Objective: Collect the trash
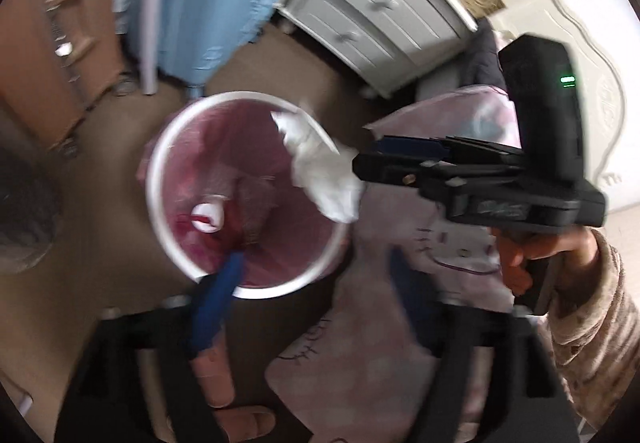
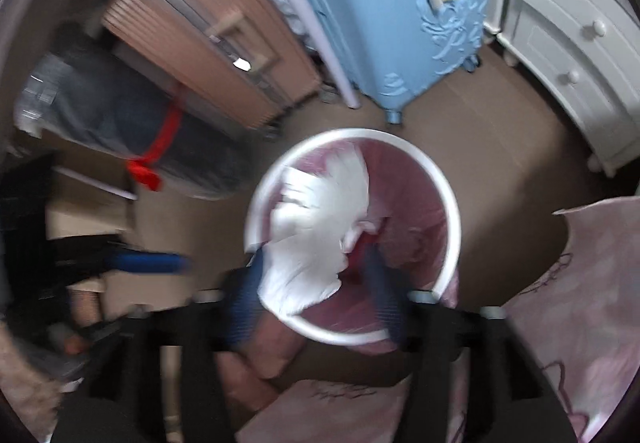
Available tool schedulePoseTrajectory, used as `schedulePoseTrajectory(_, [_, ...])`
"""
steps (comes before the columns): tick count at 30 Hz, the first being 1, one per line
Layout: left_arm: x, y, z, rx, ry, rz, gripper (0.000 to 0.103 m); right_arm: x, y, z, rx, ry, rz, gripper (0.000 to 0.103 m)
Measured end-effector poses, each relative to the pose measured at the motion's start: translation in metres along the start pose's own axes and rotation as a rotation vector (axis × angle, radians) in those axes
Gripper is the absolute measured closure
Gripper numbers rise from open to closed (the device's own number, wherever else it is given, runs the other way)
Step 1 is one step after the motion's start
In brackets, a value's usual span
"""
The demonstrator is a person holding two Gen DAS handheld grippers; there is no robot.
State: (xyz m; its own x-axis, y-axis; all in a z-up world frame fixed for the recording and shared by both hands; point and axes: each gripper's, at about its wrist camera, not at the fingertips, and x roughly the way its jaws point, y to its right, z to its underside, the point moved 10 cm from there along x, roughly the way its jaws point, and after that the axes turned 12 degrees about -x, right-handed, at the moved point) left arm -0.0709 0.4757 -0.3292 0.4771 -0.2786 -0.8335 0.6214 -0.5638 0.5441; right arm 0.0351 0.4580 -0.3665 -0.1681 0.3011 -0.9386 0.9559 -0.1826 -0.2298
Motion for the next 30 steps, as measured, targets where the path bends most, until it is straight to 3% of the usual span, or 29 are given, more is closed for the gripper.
schedulePoseTrajectory(5, [0.01, -0.024, 0.017, -0.048, -0.046, -0.058, 0.014, 0.024, 0.008, 0.017, 0.03, -0.076, 0.064, 0.014])
schedulePoseTrajectory(9, [0.013, -0.031, 0.022, -0.029, -0.058, -0.111, 0.005, 0.004, 0.009, 0.025, 0.078, -0.035, 0.037, 0.011])
schedulePoseTrajectory(15, [0.0, -0.023, 0.031, -0.028, -0.074, -0.127, 0.005, -0.049, 0.013, 0.035, 0.147, 0.077, 0.037, 0.007])
schedulePoseTrajectory(21, [-0.046, 0.011, 0.028, 0.087, 0.079, -0.242, 0.005, -0.115, 0.012, 0.05, 0.192, 0.215, 0.063, 0.007])
schedulePoseTrajectory(30, [-0.119, 0.08, 0.046, 0.198, 0.29, -0.36, 0.005, -0.198, -0.018, 0.077, 0.109, 0.347, 0.127, 0.007])
